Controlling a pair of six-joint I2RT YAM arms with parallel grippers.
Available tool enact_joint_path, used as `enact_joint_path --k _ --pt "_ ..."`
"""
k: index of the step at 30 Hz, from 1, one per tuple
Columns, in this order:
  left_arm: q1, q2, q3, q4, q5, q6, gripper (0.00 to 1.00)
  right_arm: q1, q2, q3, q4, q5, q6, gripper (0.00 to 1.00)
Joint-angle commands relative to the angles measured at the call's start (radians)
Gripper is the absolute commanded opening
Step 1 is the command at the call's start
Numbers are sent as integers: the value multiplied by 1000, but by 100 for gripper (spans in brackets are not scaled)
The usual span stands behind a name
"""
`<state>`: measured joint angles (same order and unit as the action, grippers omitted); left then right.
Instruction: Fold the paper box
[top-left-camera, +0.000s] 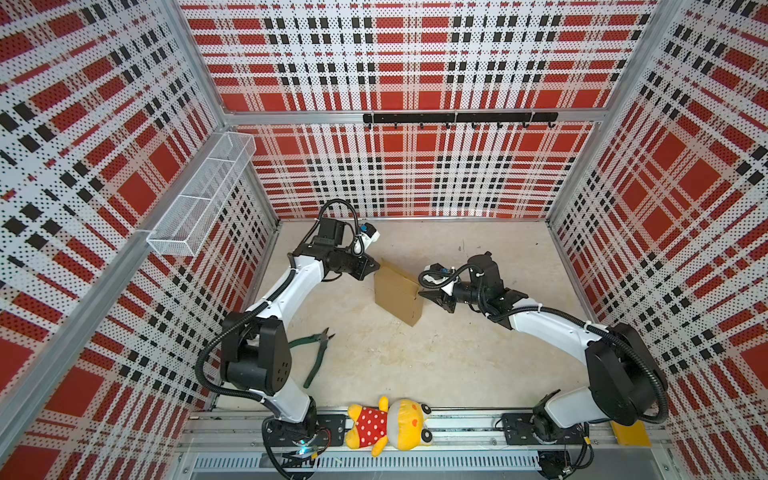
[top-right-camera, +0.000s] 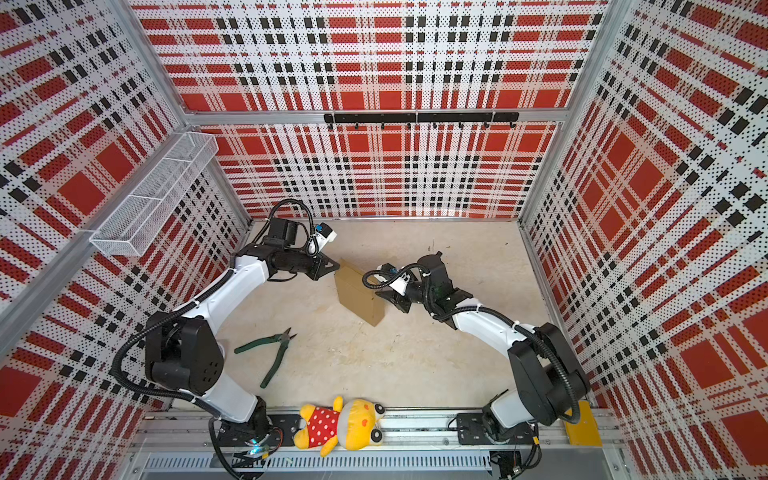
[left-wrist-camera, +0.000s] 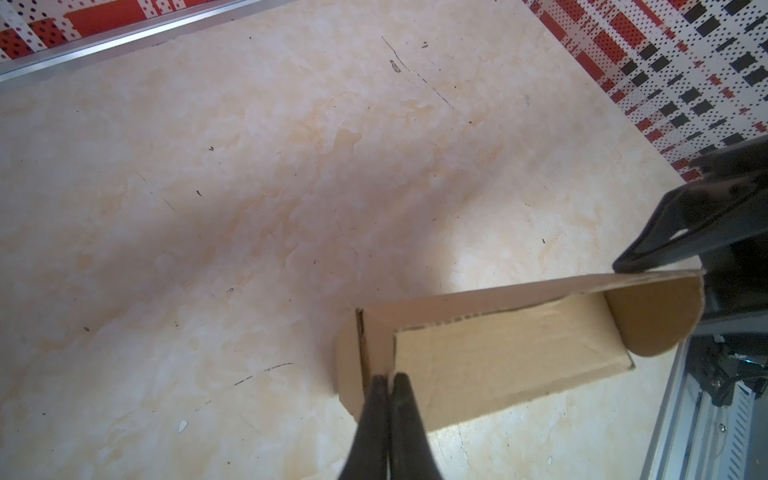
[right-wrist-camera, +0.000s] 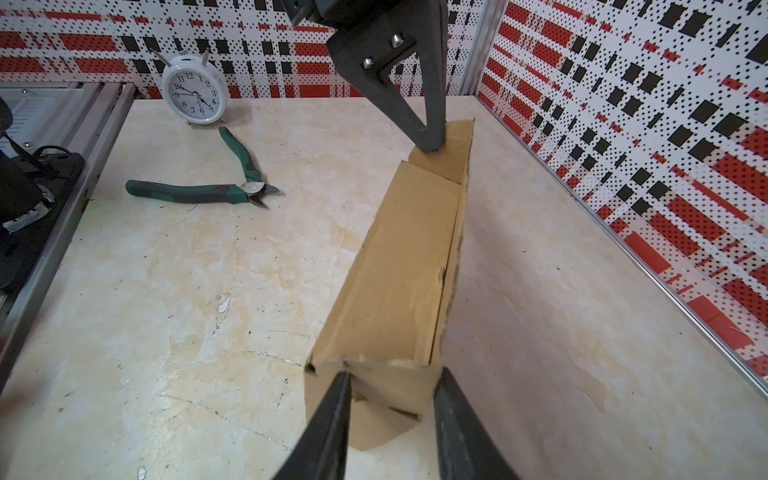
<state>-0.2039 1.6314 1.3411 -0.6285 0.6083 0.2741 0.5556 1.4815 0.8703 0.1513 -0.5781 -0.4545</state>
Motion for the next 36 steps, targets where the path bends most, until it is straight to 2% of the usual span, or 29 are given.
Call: enact_joint_path --k 1,10,22,30,36 --pt "-15 -5 -1 -7 53 4 0 10 15 18 105 -6 9 35" --pt "-23 -18 26 -23 73 -13 0 16 39 7 122 11 2 35" --pt "-22 -20 11 -27 31 7 0 16 28 8 113 17 4 35" --pt "-18 -17 -25 -8 13 22 0 17 20 -7 60 22 -46 35" --pt "-17 -7 -22 -11 5 31 0 6 -13 -1 2 7 -77 39"
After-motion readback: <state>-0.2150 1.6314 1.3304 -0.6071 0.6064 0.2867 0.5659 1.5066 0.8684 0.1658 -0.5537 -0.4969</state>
